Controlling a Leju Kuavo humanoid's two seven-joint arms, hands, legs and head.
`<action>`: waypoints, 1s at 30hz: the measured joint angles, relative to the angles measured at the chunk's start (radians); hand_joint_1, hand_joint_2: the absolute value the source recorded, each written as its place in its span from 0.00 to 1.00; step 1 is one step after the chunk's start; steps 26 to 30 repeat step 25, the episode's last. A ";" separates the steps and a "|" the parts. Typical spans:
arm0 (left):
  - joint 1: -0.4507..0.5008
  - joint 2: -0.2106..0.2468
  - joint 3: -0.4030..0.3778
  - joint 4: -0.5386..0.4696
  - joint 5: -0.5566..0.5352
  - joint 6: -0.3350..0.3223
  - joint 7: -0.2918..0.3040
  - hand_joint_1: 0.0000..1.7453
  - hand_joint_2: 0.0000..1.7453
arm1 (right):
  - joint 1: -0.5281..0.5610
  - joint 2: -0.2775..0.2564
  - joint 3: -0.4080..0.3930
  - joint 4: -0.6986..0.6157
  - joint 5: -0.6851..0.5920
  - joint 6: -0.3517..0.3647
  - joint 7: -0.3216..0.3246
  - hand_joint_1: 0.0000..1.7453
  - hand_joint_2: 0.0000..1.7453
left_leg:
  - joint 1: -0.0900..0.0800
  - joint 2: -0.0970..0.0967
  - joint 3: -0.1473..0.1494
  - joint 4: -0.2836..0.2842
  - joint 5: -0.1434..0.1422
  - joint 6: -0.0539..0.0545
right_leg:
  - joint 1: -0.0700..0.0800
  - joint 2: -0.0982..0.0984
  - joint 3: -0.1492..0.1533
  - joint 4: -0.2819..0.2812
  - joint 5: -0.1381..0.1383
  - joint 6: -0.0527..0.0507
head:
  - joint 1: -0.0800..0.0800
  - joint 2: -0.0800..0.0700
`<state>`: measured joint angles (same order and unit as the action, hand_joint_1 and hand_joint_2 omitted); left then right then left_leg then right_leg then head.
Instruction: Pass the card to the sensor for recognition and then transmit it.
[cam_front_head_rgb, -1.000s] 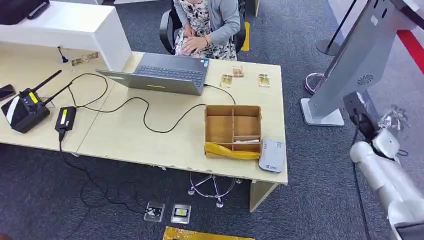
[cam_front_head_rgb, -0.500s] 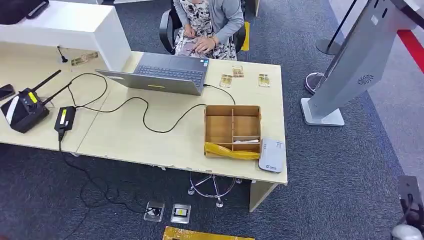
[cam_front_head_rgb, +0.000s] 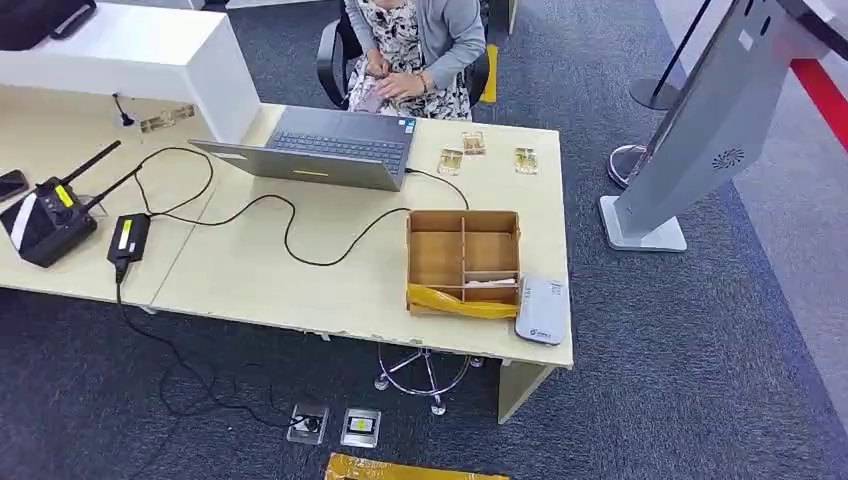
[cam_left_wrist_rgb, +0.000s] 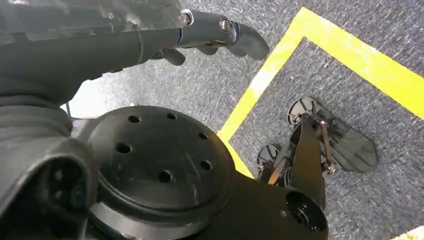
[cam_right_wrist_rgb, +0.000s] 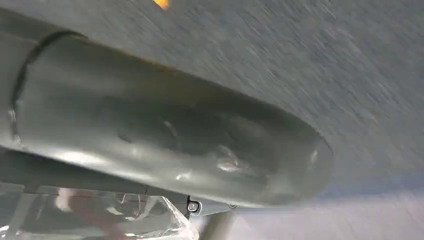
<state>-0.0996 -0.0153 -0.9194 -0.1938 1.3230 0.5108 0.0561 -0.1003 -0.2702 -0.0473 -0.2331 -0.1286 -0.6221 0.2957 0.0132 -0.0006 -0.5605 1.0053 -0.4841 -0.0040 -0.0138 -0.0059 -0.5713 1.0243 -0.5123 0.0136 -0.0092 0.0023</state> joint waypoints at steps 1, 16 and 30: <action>0.000 -0.001 0.000 0.000 -0.001 0.002 0.000 0.00 0.00 | 0.002 0.018 -0.010 0.002 0.000 0.008 -0.007 0.00 0.00 | 0.000 0.000 0.000 0.000 0.000 0.000 | 0.000 0.000 0.000 0.000 0.000 0.000 | 0.000 0.000; -0.002 0.012 0.000 0.001 -0.020 0.005 0.041 0.00 0.00 | 0.010 0.163 -0.118 0.021 -0.019 0.032 -0.170 0.00 0.00 | 0.000 0.000 0.000 0.000 0.000 0.000 | 0.000 0.000 0.000 0.000 0.000 0.000 | 0.000 0.000; -0.005 0.013 0.000 0.002 -0.021 0.017 -0.002 0.00 0.00 | 0.012 0.179 -0.119 0.024 0.000 0.071 -0.169 0.00 0.00 | 0.000 0.000 0.000 0.000 0.000 0.000 | 0.000 0.000 0.000 0.000 0.000 0.000 | 0.000 0.000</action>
